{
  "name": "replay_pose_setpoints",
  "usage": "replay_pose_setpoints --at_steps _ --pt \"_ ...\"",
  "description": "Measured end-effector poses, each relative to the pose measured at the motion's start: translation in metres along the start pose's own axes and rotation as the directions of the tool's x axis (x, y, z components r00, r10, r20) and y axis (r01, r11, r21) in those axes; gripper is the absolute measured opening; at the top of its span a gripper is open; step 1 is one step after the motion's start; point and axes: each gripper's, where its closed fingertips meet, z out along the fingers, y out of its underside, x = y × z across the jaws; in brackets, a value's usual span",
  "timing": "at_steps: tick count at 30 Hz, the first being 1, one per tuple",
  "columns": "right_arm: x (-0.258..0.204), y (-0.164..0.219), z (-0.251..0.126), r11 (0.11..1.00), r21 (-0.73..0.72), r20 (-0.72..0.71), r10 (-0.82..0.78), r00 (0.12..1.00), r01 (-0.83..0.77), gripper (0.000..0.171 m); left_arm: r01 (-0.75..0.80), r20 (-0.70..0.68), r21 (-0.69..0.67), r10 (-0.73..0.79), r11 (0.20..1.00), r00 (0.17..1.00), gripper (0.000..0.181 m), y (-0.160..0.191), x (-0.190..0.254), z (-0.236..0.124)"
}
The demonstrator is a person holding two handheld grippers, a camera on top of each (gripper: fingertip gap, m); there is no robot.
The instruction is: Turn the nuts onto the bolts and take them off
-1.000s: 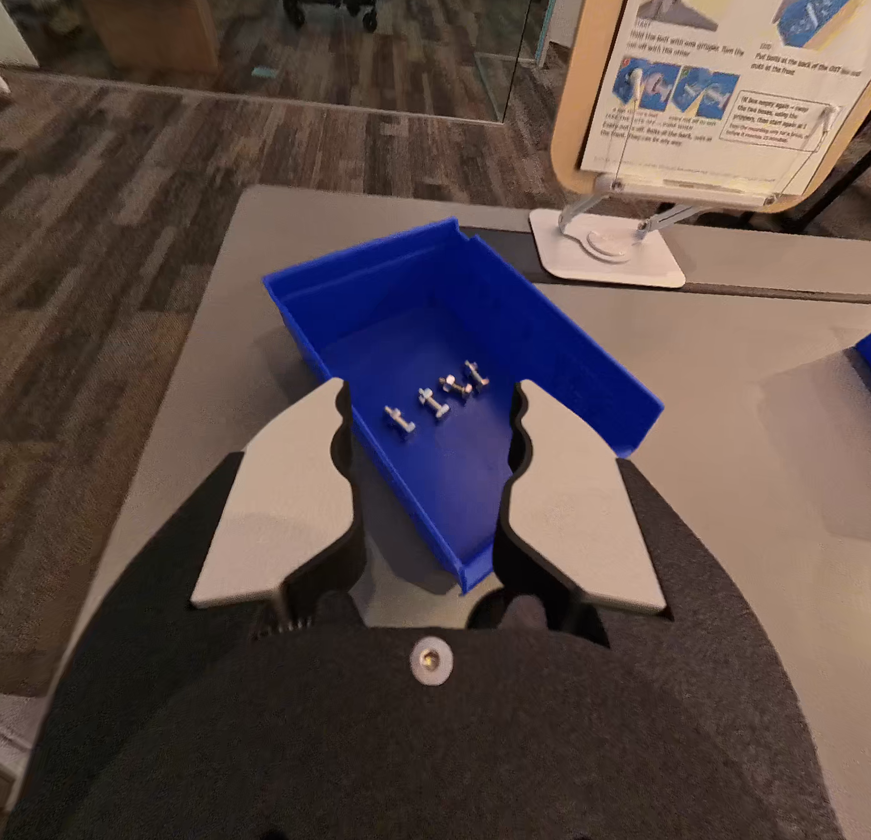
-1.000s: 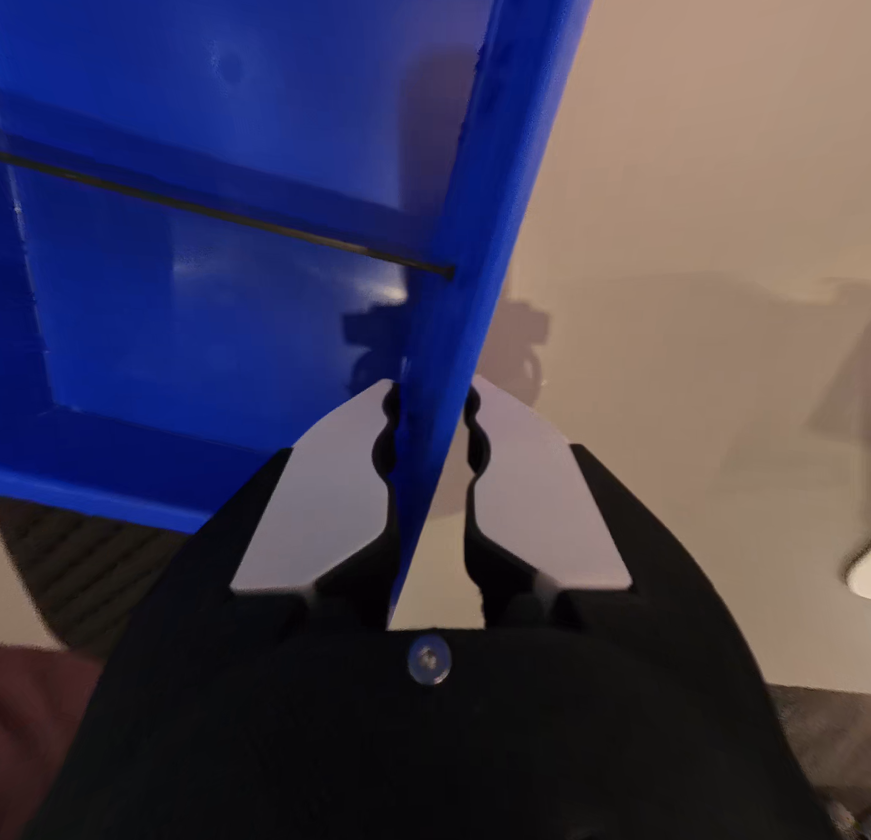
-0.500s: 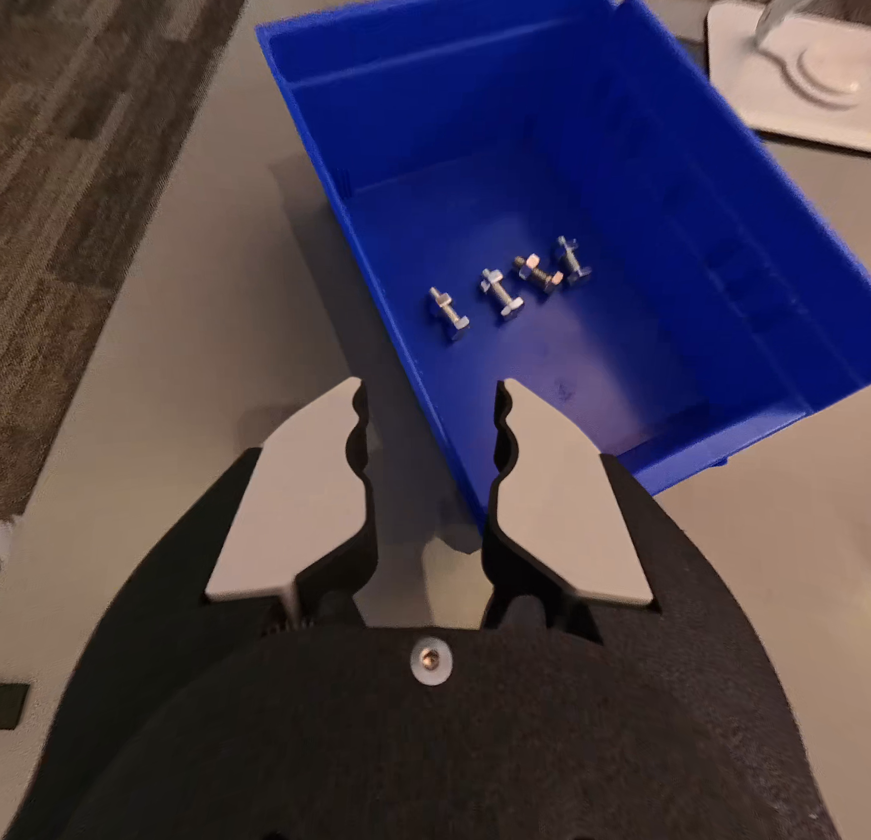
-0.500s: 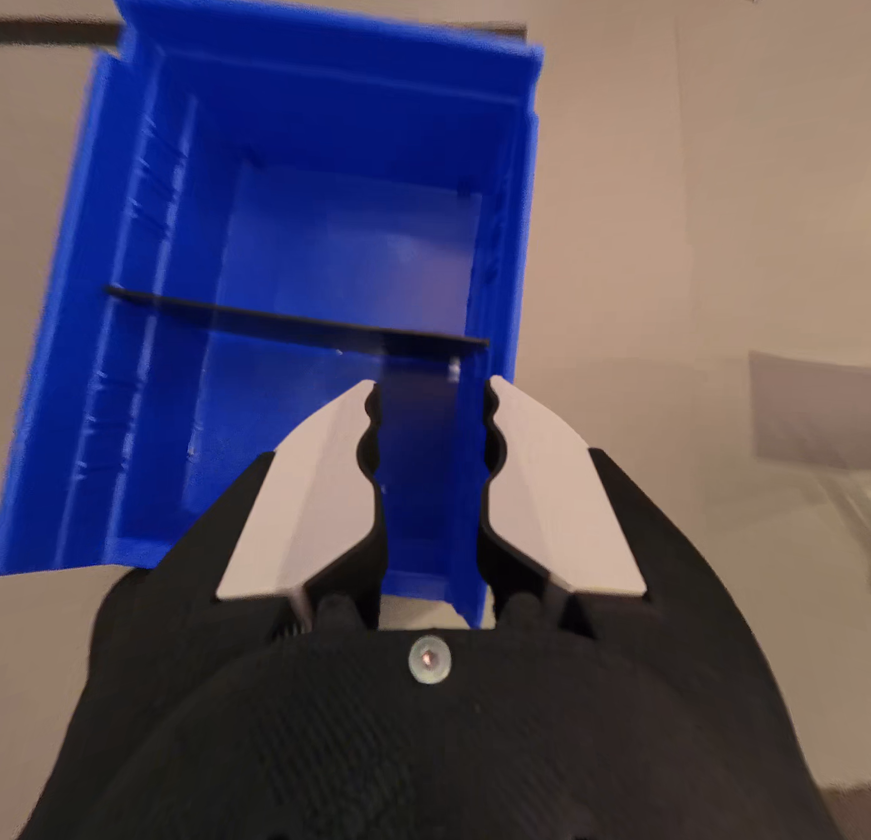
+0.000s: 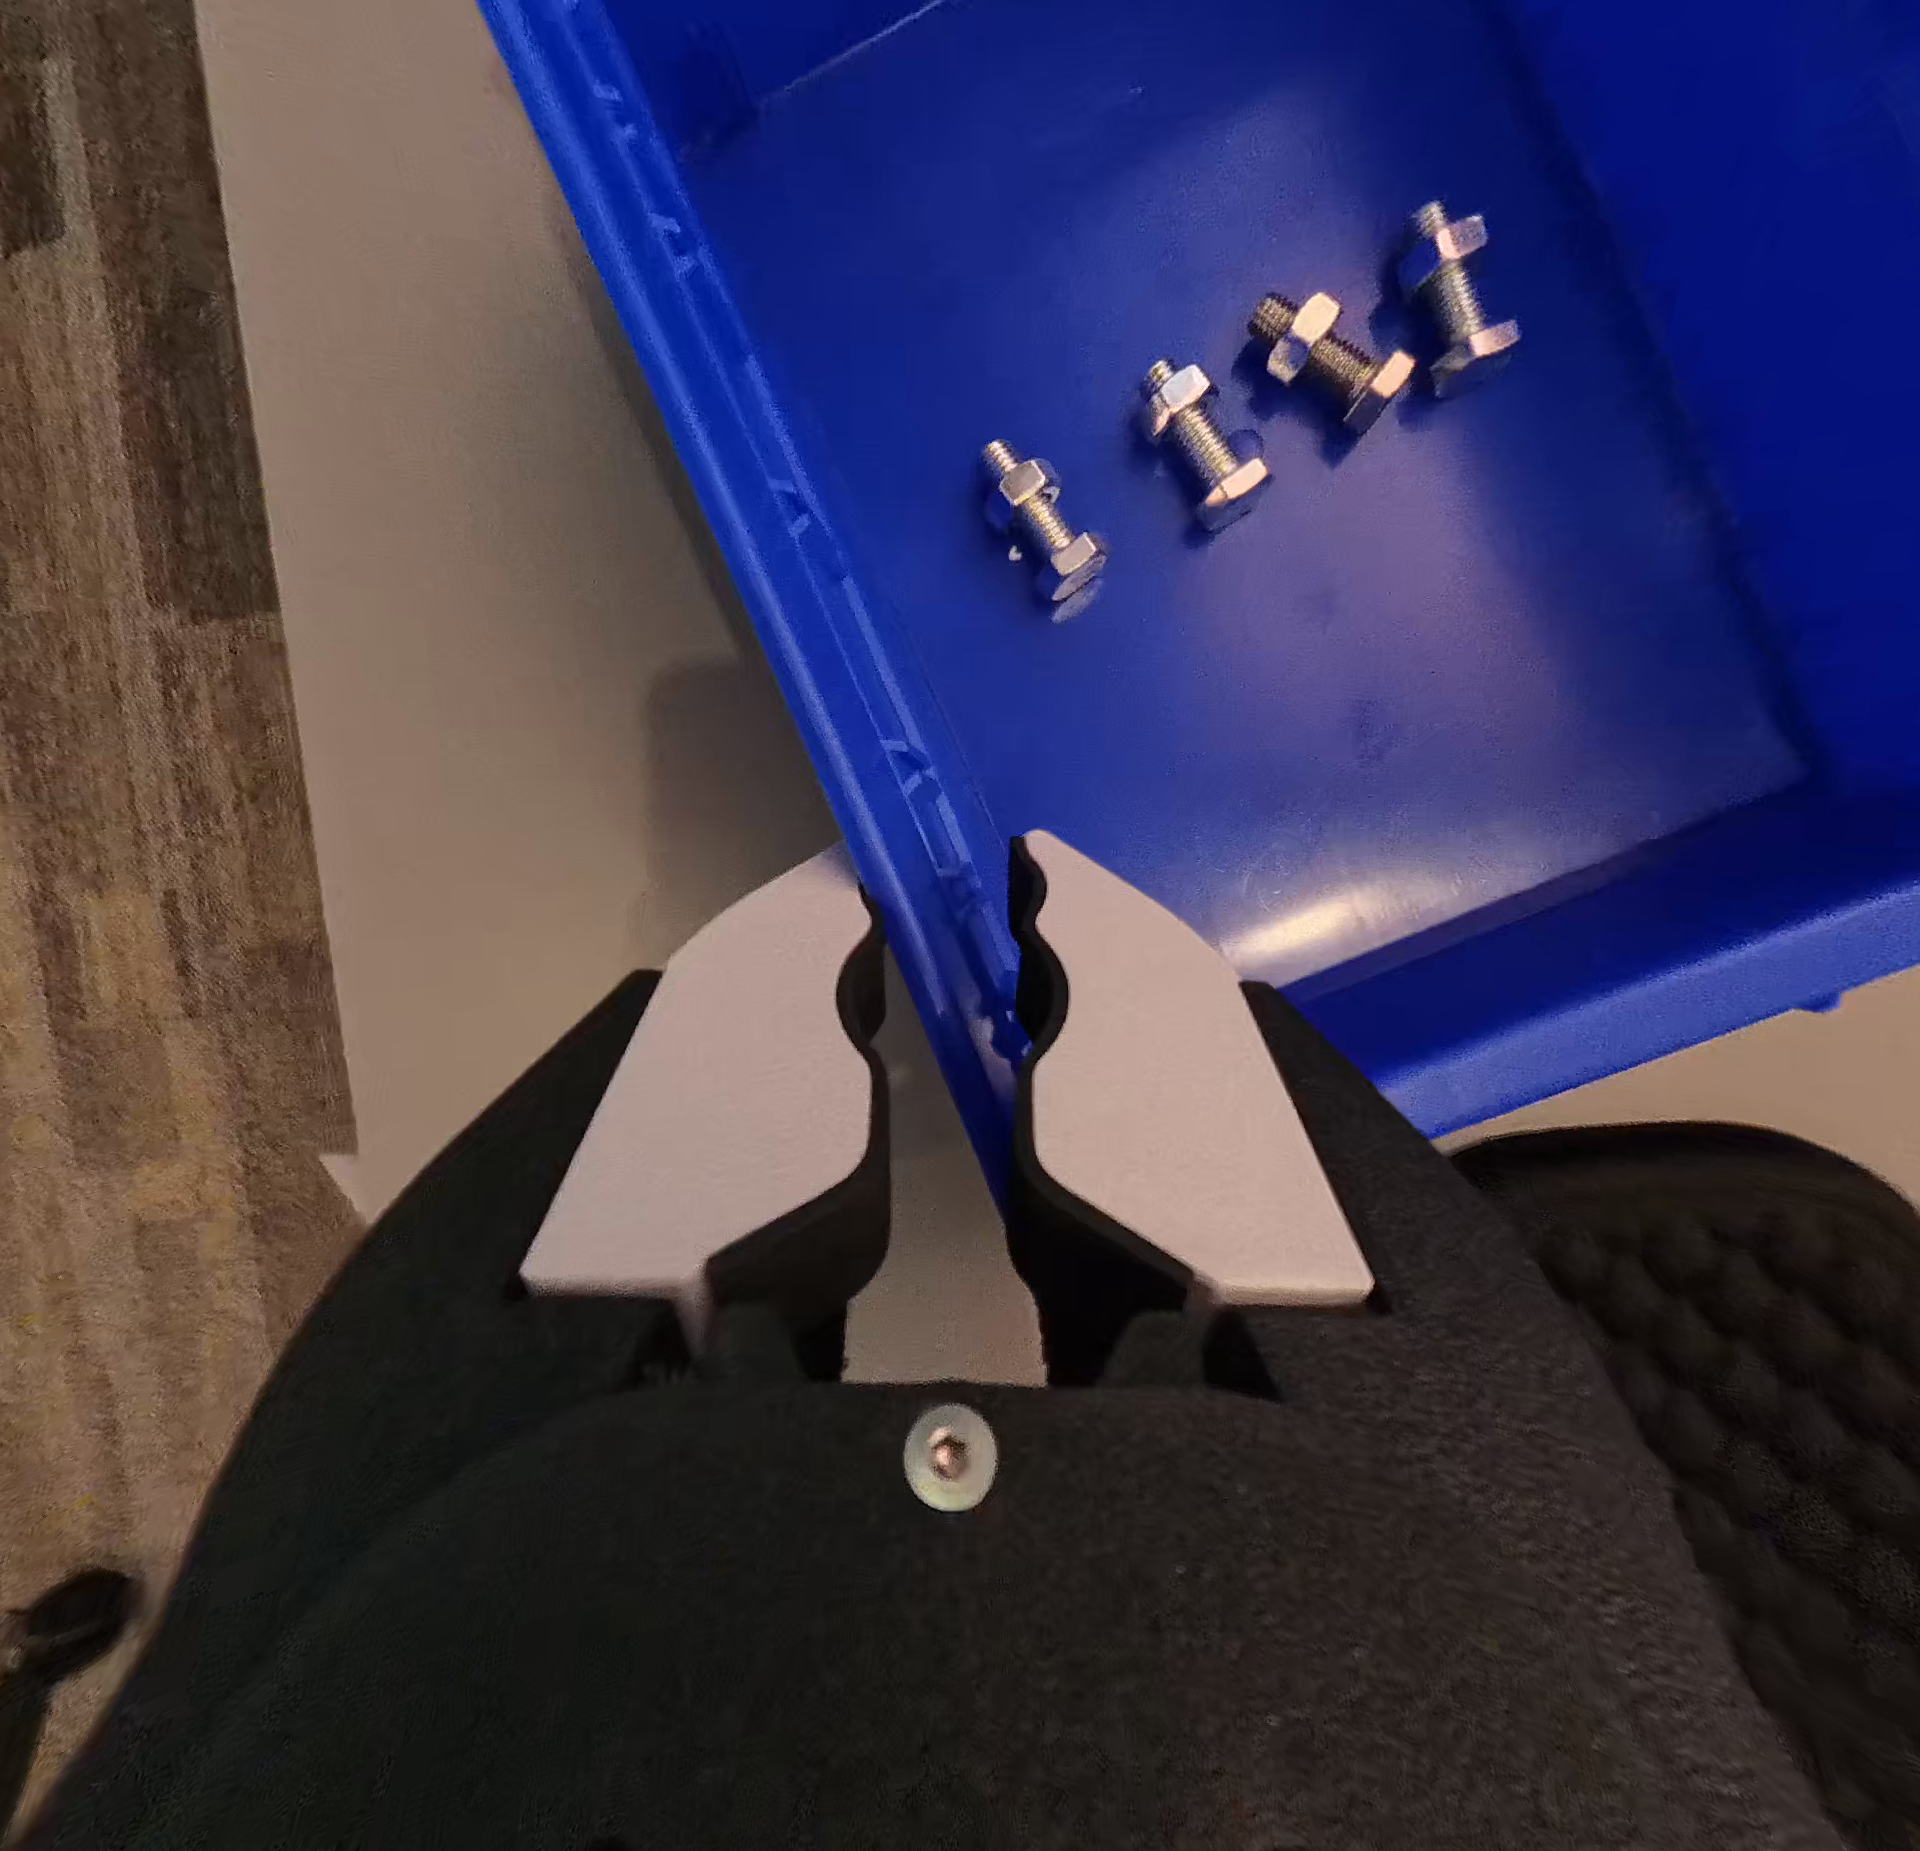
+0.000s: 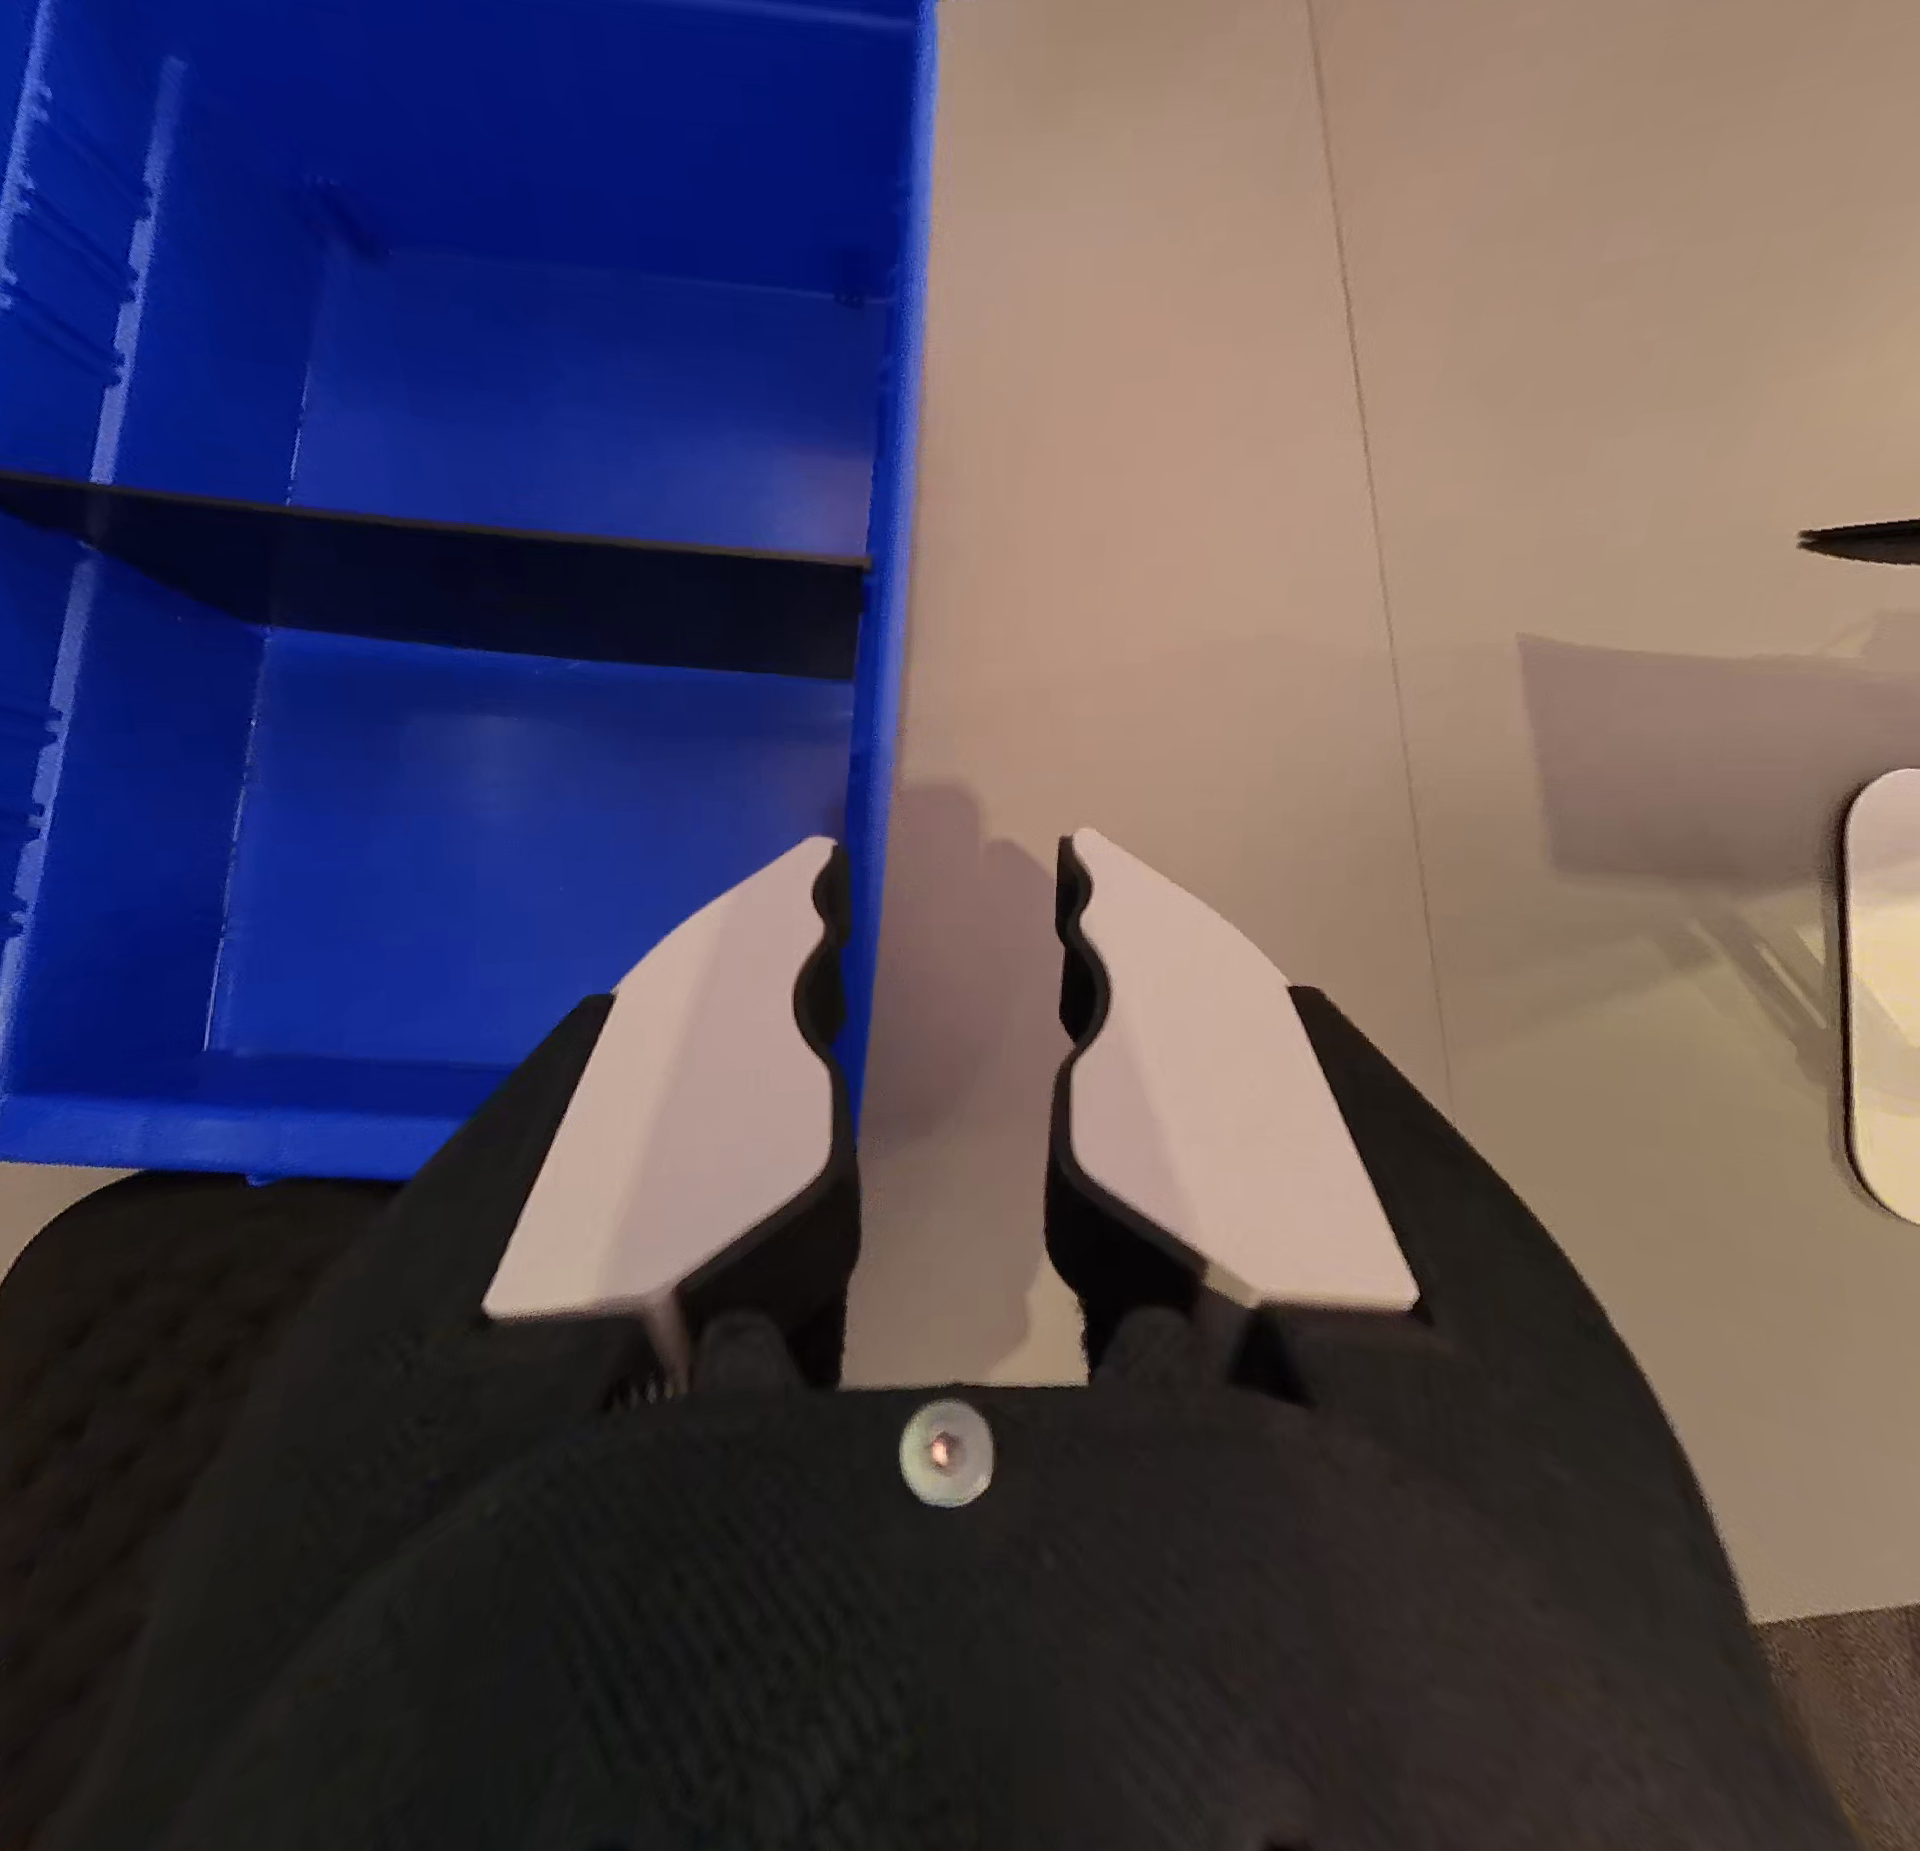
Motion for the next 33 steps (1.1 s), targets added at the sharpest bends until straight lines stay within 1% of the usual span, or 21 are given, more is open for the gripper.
replay_pose_setpoints --at_steps 3,6,8,11,12,14,15,16,18,21,25,28,31,33 --pt "0.004 -0.006 -0.001 1.0 0.005 0.022 0.017 1.0 -0.017 0.041 -0.094 -0.052 0.009 0.095 0.996 0.994 0.019 -0.007 -0.006 0.005" --pt "-0.002 -0.01 0.009 0.999 -0.033 0.086 0.035 0.996 -0.033 0.047 -0.176 -0.094 0.022 0.178 0.984 0.98 0.019 -0.012 -0.005 0.007" --pt "-0.003 -0.007 0.02 0.995 -0.087 0.104 0.06 0.993 -0.051 0.05 -0.184 -0.109 0.023 0.186 0.983 0.977 0.017 -0.013 -0.003 0.008" --pt "-0.016 0.007 0.04 0.974 -0.212 0.189 0.119 0.975 -0.077 0.05 -0.198 -0.09 0.009 0.198 0.98 0.976 0.017 -0.011 0.0 0.007" --pt "-0.023 0.013 0.046 0.963 -0.262 0.225 0.13 0.966 -0.068 0.047 -0.204 -0.072 0.004 0.204 0.979 0.976 0.019 -0.01 0.0 0.007" --pt "-0.035 0.028 0.055 0.931 -0.365 0.276 0.118 0.954 -0.01 0.024 -0.217 -0.039 0.003 0.217 0.976 0.976 0.02 -0.009 0.001 0.006" --pt "-0.034 0.034 0.061 0.917 -0.397 0.256 0.076 0.964 0.033 0.015 -0.224 -0.033 0.001 0.224 0.975 0.974 0.022 -0.008 0.002 0.005" --pt "-0.031 0.037 0.065 0.908 -0.411 0.228 0.02 0.973 0.078 0.011 -0.226 -0.034 0.0 0.226 0.974 0.973 0.022 -0.007 0.004 0.005" --pt "-0.031 0.034 0.07 0.903 -0.408 0.21 -0.049 0.976 0.133 0.011 -0.219 -0.048 0.002 0.219 0.976 0.975 0.023 -0.006 0.007 0.004" --pt "-0.039 0.028 0.074 0.902 -0.403 0.238 -0.06 0.97 0.154 0.011 -0.203 -0.071 0.021 0.204 0.979 0.976 0.022 -0.007 0.009 0.003" --pt "-0.046 0.024 0.077 0.895 -0.387 0.259 -0.127 0.958 0.223 0.012 -0.158 -0.12 0.061 0.164 0.986 0.979 0.018 -0.01 0.012 0.004" --pt "-0.053 0.023 0.078 0.895 -0.378 0.276 -0.136 0.952 0.237 0.012 -0.126 -0.139 0.088 0.137 0.988 0.981 0.016 -0.012 0.013 0.004" --pt "-0.056 0.023 0.078 0.896 -0.368 0.264 -0.155 0.952 0.248 0.015 -0.121 -0.108 0.113 0.133 0.986 0.985 0.018 -0.015 0.011 0.005" --pt "-0.054 0.021 0.078 0.901 -0.346 0.238 -0.187 0.953 0.263 0.02 -0.081 -0.026 0.154 0.086 0.985 0.996 0.027 -0.022 0.0 0.001"
